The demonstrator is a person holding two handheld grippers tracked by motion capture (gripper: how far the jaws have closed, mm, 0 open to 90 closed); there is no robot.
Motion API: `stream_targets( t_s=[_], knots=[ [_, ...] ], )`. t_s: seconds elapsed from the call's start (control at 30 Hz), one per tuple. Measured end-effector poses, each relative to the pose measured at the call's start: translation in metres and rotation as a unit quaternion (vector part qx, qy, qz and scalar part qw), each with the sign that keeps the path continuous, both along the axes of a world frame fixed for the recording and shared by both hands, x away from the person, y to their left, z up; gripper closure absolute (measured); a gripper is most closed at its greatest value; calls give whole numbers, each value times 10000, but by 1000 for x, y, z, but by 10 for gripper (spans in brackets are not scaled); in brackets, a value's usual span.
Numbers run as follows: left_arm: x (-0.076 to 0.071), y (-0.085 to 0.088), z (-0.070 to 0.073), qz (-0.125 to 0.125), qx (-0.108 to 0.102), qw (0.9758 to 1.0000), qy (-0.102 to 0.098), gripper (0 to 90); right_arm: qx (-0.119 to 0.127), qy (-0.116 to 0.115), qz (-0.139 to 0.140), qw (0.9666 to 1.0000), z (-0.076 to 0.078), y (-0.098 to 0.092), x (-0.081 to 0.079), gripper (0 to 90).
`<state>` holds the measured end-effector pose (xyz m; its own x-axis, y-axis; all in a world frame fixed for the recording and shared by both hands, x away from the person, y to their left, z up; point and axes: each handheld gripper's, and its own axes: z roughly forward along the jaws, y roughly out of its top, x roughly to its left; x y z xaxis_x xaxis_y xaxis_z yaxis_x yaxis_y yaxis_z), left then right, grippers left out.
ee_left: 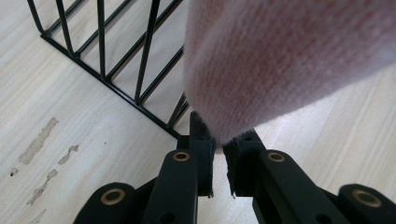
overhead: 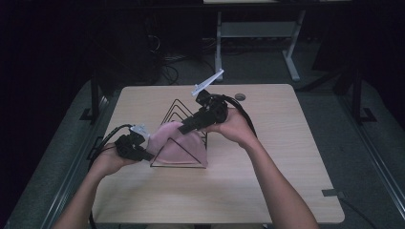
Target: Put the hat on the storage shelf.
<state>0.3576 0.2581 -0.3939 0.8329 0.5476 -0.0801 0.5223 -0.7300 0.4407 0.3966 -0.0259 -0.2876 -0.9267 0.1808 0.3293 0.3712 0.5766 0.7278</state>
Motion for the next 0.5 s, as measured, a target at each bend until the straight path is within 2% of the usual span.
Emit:
stream_targets(
  t_s=[0.13,0.23,0.5],
  knots=[
    [1,-1,-3,-56,113,9999,-45,822,-46,1,17,10000,-3,4,0,678],
    [3,-1,-6,-96,264,9996,-3,822,-57,-34,16,10000,-4,6,1,710],
    [5,2,-17,-94,353,9993,44,824,-157,3,20,9999,-10,12,1,702]
  ],
)
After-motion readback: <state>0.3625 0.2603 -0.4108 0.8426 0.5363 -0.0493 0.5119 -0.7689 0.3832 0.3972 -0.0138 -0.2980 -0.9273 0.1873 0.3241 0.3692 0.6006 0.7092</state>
